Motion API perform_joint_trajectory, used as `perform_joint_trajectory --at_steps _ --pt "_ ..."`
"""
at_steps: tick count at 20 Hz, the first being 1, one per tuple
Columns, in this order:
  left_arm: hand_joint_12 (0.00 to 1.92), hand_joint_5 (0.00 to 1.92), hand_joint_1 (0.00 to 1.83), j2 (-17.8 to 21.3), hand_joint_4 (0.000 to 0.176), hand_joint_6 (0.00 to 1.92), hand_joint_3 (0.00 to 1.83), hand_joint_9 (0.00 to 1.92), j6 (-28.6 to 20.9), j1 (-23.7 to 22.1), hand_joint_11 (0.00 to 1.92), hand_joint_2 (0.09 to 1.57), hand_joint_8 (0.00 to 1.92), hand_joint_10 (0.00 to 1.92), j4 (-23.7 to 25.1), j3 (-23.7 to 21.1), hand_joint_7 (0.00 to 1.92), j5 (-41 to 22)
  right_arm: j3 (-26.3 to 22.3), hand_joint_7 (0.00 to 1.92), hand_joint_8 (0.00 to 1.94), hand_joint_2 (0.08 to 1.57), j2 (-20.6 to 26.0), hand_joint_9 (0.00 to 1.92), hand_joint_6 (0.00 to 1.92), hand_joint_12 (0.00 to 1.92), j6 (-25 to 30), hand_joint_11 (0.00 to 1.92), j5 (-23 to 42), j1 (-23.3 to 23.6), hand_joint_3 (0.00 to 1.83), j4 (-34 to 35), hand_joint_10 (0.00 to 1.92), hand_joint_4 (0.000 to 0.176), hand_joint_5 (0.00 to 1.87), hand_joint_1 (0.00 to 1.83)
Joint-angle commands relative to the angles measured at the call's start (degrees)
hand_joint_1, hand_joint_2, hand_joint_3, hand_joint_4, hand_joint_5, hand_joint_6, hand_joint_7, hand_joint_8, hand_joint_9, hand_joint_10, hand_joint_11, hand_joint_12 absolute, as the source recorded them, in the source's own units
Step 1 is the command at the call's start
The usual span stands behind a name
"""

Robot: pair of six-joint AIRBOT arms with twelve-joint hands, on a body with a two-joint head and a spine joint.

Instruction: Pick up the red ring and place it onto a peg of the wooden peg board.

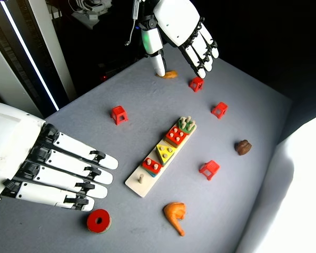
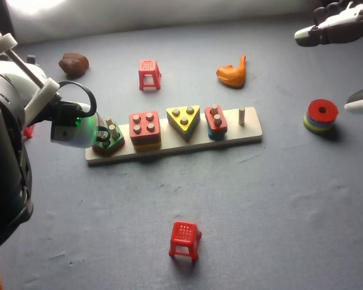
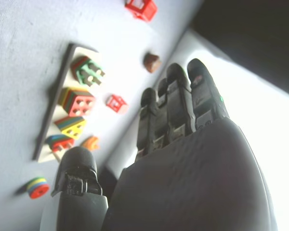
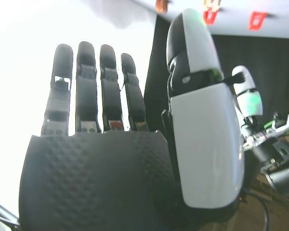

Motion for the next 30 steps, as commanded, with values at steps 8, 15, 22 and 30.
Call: perform_joint_trajectory --at_steps 8,15,22,30 --pt "0.0 0.01 0.0 -0.17 0.0 0.01 0.03 0.0 0.38 -0.35 0.0 1.15 0.0 0.0 5.42 -0.08 0.0 1.47 3.1 0.13 0.0 1.02 -2.37 0.1 0.0 0.36 -1.37 0.0 4.37 -1.13 0.0 -0.19 0.0 0.0 0.1 0.99" --pt "0.0 0.0 0.0 -0.19 0.0 0.0 0.02 0.0 0.38 -0.3 0.0 1.15 0.0 0.0 5.39 -0.08 0.0 2.09 11.52 0.05 0.0 0.98 -8.86 0.05 0.0 0.36 -1.39 0.0 -1.64 -4.6 0.0 -0.17 0.01 0.0 0.06 1.27" --pt "0.0 0.0 0.0 -0.19 0.0 0.0 0.01 0.0 0.38 -0.01 0.0 1.14 0.0 0.0 5.39 -0.12 0.0 2.52 21.27 0.09 0.0 0.99 -16.2 0.07 0.0 0.39 -0.75 0.0 -5.38 -7.47 0.01 -0.15 0.0 0.0 0.08 1.23" --pt "0.0 0.0 0.0 -0.25 0.0 0.0 0.01 0.0 0.38 -0.02 0.0 1.14 0.0 0.0 5.37 -0.33 0.0 2.55 27.31 0.11 0.0 0.98 -20.6 0.09 0.01 0.41 0.25 0.0 -4.53 -10.87 0.0 -0.15 0.01 0.0 0.12 1.25"
